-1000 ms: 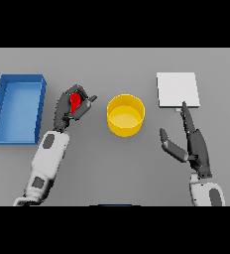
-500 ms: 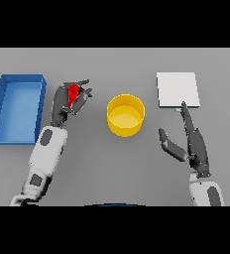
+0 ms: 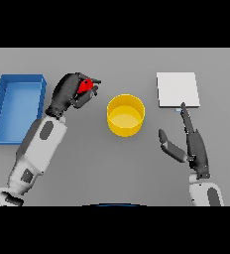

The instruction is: Pick up the red beaker and tilt it to pour out 1 green nut into yellow bowl. Pick up the yellow bowl and place it on the metallic measuring scale.

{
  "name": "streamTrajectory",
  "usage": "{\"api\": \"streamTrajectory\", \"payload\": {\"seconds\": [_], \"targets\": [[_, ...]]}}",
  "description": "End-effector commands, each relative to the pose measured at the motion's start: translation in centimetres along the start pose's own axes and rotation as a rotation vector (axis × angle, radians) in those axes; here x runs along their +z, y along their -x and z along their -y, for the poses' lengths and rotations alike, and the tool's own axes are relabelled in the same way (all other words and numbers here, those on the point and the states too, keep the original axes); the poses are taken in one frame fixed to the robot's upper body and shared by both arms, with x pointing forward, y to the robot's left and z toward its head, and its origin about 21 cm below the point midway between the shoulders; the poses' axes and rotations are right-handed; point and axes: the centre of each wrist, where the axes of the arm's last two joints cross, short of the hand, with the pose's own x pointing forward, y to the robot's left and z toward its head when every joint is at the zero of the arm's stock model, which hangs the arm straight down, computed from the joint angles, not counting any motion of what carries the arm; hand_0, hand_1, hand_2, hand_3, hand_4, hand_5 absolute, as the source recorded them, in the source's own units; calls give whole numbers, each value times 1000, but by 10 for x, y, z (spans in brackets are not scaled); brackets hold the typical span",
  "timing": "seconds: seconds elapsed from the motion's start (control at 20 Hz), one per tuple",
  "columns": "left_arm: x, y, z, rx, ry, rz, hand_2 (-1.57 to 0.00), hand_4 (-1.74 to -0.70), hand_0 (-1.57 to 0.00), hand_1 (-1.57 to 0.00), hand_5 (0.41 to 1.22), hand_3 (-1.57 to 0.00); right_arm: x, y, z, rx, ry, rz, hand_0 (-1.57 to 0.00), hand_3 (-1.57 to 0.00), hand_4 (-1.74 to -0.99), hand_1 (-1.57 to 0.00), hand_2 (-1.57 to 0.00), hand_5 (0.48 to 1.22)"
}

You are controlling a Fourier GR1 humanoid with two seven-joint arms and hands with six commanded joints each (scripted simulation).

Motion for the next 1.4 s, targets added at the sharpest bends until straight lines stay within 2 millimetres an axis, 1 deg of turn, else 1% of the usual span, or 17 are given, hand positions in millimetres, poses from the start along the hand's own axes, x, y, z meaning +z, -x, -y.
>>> {"api": "streamTrajectory", "payload": {"seconds": [0.0,0.05,0.1,0.3,0.35,0.4,0.45,0.5,0.6,0.65,0.7,0.8,0.9,0.95,1.1,1.15,1.35], "targets": [[-1,-3,-1,-16,11,-1,-1560,-1735,-1559,-1560,1128,-1555,1,1,3,15,5,-3,1,1,-1092,1,1,665],[-3,-3,-4,-25,18,-4,-1560,-1735,-1559,-1560,1136,-1555,-2,1,2,10,0,-21,1,1,-1092,1,1,664],[-6,-7,-4,-78,53,11,-1562,-1736,-1562,-1562,1144,-1558,-2,-2,1,7,-3,-2,1,1,-1096,1,1,666],[-27,-36,-8,-396,191,81,-1567,-1739,-1567,-1567,1166,-1566,2,-4,3,1,-12,17,1,1,-1062,1,1,690],[-31,-41,-6,-466,232,99,-1568,-1739,-1568,-1568,1177,-1567,-2,-5,2,12,-9,12,1,1,-1056,1,1,692],[-36,-49,-6,-535,267,108,-1569,-1740,-1569,-1569,1186,-1568,1,-3,1,12,-11,7,1,1,-1054,1,1,691],[-39,-51,-7,-600,304,120,-1569,-1740,-1569,-1569,1193,-1568,-1,-4,2,13,-6,3,1,1,-1062,1,1,691],[-45,-57,-10,-669,349,138,-1569,-1740,-1569,-1570,1199,-1569,0,-4,-1,13,-9,2,1,1,-1068,1,1,689],[-54,-69,-4,-795,432,161,-1570,-1647,-1570,-1570,1207,-1570,1,-7,-1,8,-17,24,1,1,-1066,1,1,684],[-55,-72,0,-851,470,166,-1570,-1612,-1570,-1570,1210,-1570,0,-6,1,-9,-14,13,1,1,-1063,1,1,681],[-58,-77,2,-908,501,178,-1570,-1582,-1570,-1570,1212,-1570,1,-3,-3,-14,-21,5,1,1,-1063,1,1,681],[-63,-80,5,-1004,552,182,-1571,-1637,-1571,-1571,1215,-1570,0,-2,-2,-26,-17,-10,1,1,-1057,1,1,674],[-70,-93,12,-1101,578,207,-1571,-1672,-1571,-1571,1217,-1571,-1,-4,-3,-15,-24,-12,1,1,-1065,1,1,676],[-72,-93,13,-1153,597,210,-1571,-1685,-1571,-1571,1218,-1571,-1,-4,0,-10,-30,1,1,1,-1067,1,1,684],[-77,-100,16,-1309,629,232,-1571,-1712,-1571,-1571,1219,-1571,-1,-1,0,-22,-35,-7,1,1,-1064,1,1,690],[-78,-98,15,-1344,635,226,-1571,-1718,-1571,-1571,1220,-1571,0,-3,0,-16,-37,9,1,1,-1063,1,1,694],[-82,-109,24,-1443,630,270,-1571,-1732,-1571,-1571,1220,-1571,-2,-1,-1,-30,-32,-17,1,1,-1060,1,1,696]]}}
